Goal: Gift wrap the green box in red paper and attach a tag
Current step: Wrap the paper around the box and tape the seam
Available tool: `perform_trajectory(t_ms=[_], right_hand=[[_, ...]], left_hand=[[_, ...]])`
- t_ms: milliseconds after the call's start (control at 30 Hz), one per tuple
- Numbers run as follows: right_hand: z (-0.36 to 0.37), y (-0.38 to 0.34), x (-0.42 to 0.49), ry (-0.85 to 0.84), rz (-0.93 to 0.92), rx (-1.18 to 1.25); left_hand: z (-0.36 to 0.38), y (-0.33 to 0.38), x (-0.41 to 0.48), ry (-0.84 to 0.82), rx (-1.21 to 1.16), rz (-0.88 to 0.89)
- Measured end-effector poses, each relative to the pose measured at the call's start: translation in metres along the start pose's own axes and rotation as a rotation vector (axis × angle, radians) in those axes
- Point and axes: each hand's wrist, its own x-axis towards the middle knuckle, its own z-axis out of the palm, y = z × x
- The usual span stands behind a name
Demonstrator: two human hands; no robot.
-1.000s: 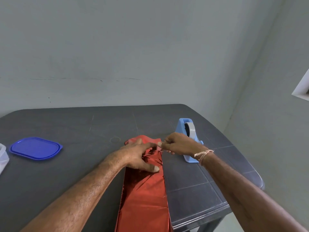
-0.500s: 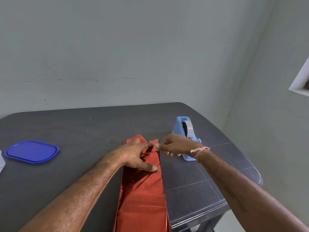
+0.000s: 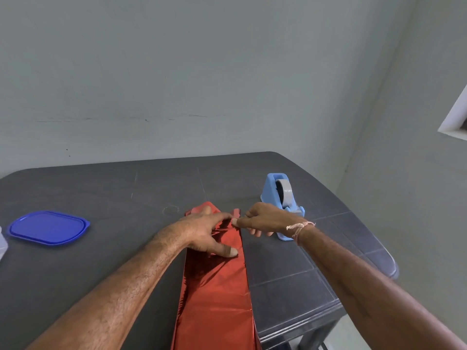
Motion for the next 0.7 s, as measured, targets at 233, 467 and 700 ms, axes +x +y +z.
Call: perform_trajectory(t_ms=[233, 467, 700], right_hand=[[0.0073, -0.0003, 0.0013, 0.030, 0.048, 0.073], [0.0094, 0.0018, -0.0010, -0.007, 0.050, 0.128], [0.0076, 0.0049, -0.0011, -0.039, 0.045, 0.172]], left_hand=[[0.0004, 0.0016, -0.0014, 0.009, 0.013, -0.004], [0.0025, -0.0035, 0.0012, 0.005, 0.012, 0.012], [0.0014, -0.0015, -0.0008, -0.005, 0.024, -0.003]])
